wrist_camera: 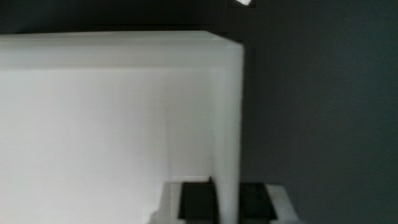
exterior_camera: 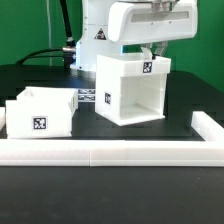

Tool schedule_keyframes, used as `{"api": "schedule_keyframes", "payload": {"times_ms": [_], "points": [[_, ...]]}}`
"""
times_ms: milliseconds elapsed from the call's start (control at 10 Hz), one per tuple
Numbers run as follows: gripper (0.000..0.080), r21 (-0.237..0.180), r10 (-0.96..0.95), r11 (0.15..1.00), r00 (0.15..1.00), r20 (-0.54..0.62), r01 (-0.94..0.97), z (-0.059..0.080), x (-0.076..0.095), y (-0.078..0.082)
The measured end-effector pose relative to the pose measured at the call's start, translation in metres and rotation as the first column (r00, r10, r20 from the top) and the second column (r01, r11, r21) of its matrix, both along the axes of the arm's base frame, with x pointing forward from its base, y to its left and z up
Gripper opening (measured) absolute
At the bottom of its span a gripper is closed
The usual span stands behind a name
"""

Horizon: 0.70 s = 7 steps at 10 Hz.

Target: Assemble drawer

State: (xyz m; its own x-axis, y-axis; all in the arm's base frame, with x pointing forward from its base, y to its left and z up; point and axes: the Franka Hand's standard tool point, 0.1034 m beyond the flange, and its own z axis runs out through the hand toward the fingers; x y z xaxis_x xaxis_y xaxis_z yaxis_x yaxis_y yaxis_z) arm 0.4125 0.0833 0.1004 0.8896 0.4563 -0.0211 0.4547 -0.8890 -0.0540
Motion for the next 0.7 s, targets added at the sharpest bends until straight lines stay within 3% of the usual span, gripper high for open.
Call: {"api": "schedule_keyframes", "payload": {"times_ms": [200,500,700], "points": [[0.0037,0.000,-0.041,0.999,0.999,0.006,0.041,-0.001,0.012,-0.006],[0.0038,0.005,-0.098,0.995,0.995,0.033,0.098,0.000,0.046,-0.009],[0.0038,0.014,-0.147,0.989,0.987,0.059,0.146,0.000,0.079,-0.016]]}}
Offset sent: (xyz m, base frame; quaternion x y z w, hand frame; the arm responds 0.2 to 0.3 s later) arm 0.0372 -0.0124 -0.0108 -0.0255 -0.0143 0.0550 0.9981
